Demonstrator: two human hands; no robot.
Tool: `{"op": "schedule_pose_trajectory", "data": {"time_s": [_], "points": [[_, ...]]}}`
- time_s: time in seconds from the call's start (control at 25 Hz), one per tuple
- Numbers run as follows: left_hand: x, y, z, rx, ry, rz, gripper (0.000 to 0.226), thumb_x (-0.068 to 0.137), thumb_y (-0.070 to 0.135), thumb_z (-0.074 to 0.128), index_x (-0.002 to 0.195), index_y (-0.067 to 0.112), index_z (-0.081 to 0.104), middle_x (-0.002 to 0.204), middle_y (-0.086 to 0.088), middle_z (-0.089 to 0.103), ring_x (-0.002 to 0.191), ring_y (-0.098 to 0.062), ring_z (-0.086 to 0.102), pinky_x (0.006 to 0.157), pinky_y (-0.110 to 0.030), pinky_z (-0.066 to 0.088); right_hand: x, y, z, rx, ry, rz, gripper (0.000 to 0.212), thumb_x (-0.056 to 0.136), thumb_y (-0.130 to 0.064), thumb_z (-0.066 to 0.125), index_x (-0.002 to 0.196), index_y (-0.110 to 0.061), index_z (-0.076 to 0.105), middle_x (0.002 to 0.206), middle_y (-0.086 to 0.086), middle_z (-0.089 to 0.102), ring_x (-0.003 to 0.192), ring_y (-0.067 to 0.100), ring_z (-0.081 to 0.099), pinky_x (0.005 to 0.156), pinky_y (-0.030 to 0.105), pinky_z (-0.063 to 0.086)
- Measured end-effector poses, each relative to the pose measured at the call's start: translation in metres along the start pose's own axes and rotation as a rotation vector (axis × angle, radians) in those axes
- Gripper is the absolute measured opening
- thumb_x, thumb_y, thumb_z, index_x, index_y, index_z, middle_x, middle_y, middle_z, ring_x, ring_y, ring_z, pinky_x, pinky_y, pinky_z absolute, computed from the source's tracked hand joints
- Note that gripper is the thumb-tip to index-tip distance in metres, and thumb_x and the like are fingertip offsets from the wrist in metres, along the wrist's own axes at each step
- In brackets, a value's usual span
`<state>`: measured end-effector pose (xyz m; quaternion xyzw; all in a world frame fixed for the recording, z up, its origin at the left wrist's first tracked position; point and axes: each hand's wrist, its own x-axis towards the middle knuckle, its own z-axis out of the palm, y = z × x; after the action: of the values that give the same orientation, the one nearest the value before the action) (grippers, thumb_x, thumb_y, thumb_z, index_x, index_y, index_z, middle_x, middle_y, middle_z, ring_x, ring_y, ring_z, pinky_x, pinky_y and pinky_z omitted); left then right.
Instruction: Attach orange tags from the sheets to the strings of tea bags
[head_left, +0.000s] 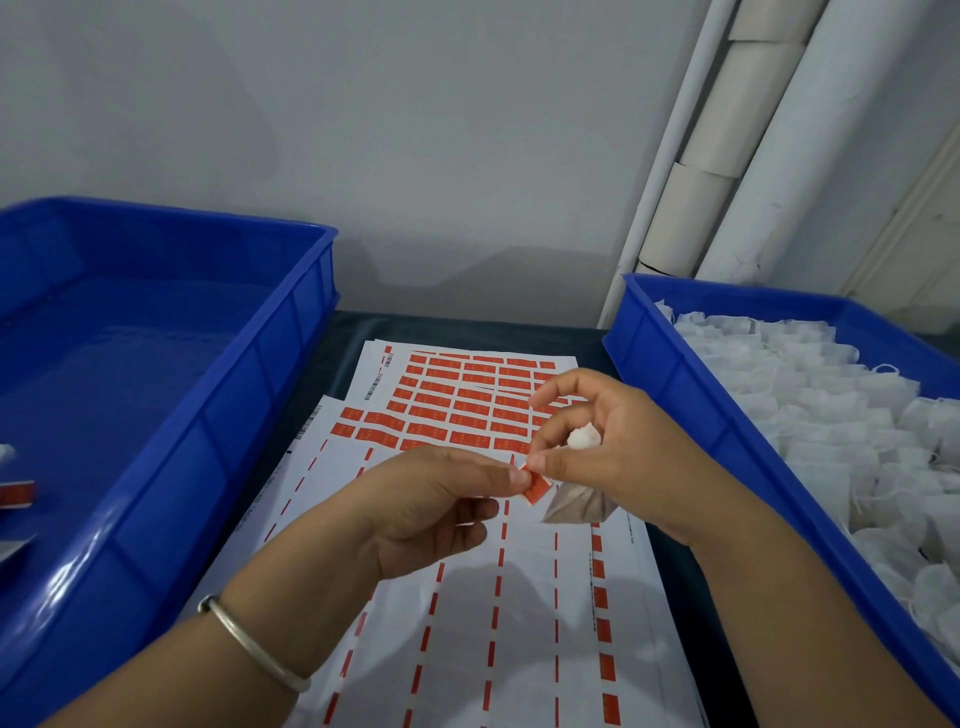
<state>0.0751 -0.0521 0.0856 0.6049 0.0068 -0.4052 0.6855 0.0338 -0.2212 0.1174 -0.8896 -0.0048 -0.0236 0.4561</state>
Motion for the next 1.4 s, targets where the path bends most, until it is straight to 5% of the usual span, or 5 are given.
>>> {"op": "schedule_pose_trajectory", "data": {"time_s": [0.08,0.28,0.68,0.96,1.4], "points": [[0.000,0.000,0.002,0.088,0.039,0.051,0.003,0.070,0.014,0.076,0.073,0.013,0.076,0.075,-0.004,0.072,0.066,-0.017,0.062,0.056,-0.023,0.049,0.000,-0.001,0.002,-0.017,0.008,0.006,0.035,0.075,-0.019,0.078,0.089,-0.037,0.051,0.078,-0.024,0.068,0.083,-0.001,0.065,0.074,0.013,0.047],[0.001,-0.002,0.007,0.152,0.043,0.171,0.015,0.083,0.008,0.064,0.070,0.012,0.071,0.084,-0.007,0.073,0.077,-0.020,0.072,0.063,-0.026,0.056,-0.001,0.001,0.009,-0.015,0.080,0.010,0.037,0.075,-0.017,0.077,0.089,-0.037,0.050,0.077,-0.018,0.067,0.083,0.001,0.063,0.071,0.011,0.046],[0.008,-0.015,0.014,0.469,0.289,0.389,0.009,0.082,0.026,0.066,0.074,0.023,0.064,0.058,0.015,0.067,0.047,0.000,0.059,0.047,-0.010,0.045,-0.002,0.017,0.022,0.114,0.187,0.102,0.031,0.077,-0.021,0.076,0.094,-0.032,0.052,0.087,-0.015,0.067,0.084,0.005,0.063,0.064,0.011,0.044],[0.003,-0.014,0.018,0.391,0.247,0.428,0.003,0.078,0.028,0.065,0.075,0.028,0.066,0.062,0.013,0.069,0.059,-0.005,0.067,0.050,-0.011,0.048,-0.012,0.023,0.032,0.265,0.356,0.096,0.024,0.075,-0.023,0.077,0.084,-0.031,0.056,0.078,-0.020,0.067,0.076,0.001,0.066,0.066,0.014,0.053],[-0.062,0.043,-0.023,0.209,0.495,0.757,0.012,0.073,0.035,0.063,0.068,0.031,0.073,0.070,0.005,0.071,0.062,-0.008,0.068,0.052,-0.014,0.052,-0.045,0.021,0.024,0.314,0.239,0.074,0.014,0.081,-0.037,0.067,0.094,-0.038,0.063,0.097,-0.032,0.065,0.094,-0.008,0.062,0.069,0.006,0.048]]}}
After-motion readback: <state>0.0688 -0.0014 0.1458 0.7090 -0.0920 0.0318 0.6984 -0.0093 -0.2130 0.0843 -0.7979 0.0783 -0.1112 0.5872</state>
